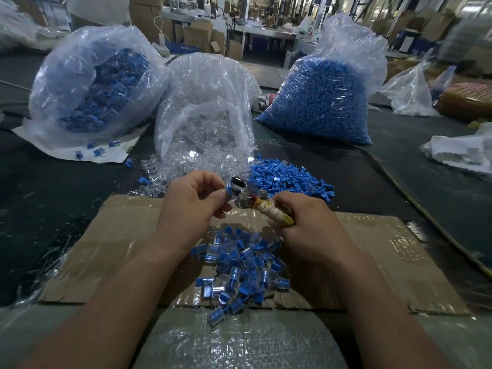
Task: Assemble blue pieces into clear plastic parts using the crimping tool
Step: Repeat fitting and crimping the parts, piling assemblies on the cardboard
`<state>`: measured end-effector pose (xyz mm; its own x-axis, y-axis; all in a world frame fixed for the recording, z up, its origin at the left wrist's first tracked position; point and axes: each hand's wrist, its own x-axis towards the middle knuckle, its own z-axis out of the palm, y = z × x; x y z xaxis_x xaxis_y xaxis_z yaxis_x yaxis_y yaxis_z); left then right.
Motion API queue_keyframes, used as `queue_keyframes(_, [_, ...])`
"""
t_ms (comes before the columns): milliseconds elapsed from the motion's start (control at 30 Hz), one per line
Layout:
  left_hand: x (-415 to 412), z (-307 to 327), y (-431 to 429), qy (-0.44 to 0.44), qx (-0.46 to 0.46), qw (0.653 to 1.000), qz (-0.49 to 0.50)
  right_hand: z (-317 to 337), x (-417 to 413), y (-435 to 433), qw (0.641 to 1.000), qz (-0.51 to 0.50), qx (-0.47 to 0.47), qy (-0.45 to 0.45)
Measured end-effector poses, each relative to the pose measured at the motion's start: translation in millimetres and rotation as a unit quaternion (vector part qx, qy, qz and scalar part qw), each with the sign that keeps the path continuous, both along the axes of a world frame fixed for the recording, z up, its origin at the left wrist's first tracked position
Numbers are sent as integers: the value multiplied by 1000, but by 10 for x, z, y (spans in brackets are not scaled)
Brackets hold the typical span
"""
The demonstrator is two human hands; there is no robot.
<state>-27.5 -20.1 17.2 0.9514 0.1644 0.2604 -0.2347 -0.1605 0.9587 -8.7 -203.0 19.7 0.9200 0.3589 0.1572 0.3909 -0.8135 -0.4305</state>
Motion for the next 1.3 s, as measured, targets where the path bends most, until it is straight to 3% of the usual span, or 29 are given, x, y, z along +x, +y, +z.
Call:
queue_keyframes(567, [-4, -42, 16, 0, 43, 998, 37, -9, 34, -31, 1000, -12, 19, 3])
queue_keyframes(700, [-1, -12, 93, -5, -6, 998, 60, -15, 39, -79, 999, -20, -23, 20])
queue_keyframes(900, [-87, 48, 64, 70, -40, 990, -115, -20, 44, -111, 995, -54, -42, 68])
queue_keyframes(1300, [-130, 75, 2, 107, 39, 968, -226, -19, 66, -132, 992, -54, -49, 107])
